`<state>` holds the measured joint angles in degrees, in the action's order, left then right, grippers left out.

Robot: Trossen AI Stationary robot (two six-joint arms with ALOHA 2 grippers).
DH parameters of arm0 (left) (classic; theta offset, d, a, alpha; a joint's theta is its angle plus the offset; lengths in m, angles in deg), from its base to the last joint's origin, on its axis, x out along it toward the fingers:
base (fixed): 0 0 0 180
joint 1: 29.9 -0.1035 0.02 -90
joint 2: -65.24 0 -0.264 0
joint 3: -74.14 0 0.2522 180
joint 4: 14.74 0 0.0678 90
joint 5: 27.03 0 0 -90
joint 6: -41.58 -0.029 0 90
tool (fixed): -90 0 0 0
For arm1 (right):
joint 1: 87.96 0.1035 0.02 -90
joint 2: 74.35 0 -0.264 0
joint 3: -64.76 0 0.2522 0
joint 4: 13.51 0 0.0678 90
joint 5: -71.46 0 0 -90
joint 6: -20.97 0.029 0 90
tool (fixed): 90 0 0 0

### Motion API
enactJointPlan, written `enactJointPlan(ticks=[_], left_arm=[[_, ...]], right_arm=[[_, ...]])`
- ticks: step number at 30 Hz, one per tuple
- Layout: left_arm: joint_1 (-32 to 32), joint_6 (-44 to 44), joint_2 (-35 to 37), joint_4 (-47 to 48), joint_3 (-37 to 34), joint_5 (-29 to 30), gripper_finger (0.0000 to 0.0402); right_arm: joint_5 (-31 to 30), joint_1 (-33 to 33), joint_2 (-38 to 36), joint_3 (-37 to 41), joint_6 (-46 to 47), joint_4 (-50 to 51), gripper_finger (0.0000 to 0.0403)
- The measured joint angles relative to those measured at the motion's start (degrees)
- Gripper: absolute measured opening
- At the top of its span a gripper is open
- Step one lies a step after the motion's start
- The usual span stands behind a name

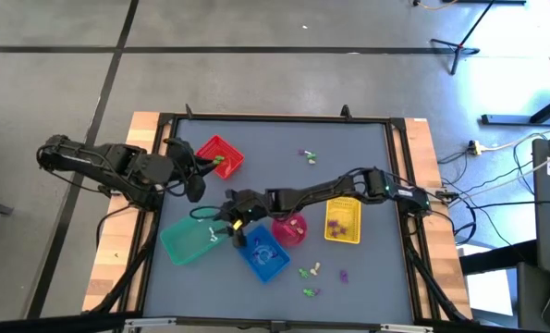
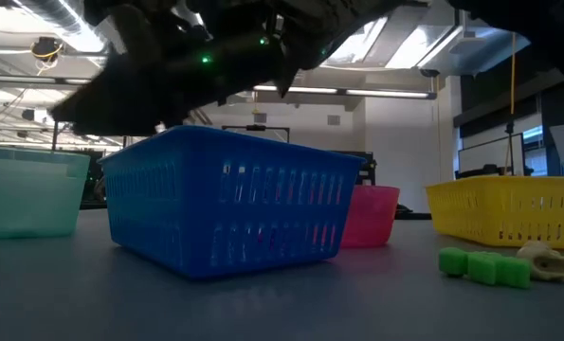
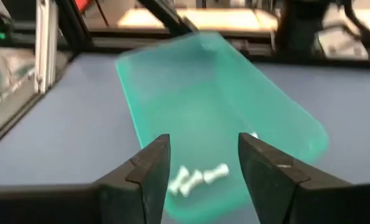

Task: Sort Halloween decoration
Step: Put the violet spider toy into the yellow bin

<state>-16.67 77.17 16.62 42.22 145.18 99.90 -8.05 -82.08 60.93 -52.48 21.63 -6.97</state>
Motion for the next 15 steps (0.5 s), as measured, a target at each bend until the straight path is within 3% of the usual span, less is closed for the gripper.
enactJointPlan(ticks=[9, 15], left_arm=[[0.02, 0.22, 0.0, -0.02, 0.0, -0.09, 0.0076], [0.94, 0.27, 0.0, 0.04, 0.0, -0.18, 0.0076]], right_arm=[[0.09, -6.02, -11.57, 0.02, -8.59, 24.76, 0.0184], [-3.42, -9.17, -19.51, 0.02, -15.0, 38.95, 0.0184]])
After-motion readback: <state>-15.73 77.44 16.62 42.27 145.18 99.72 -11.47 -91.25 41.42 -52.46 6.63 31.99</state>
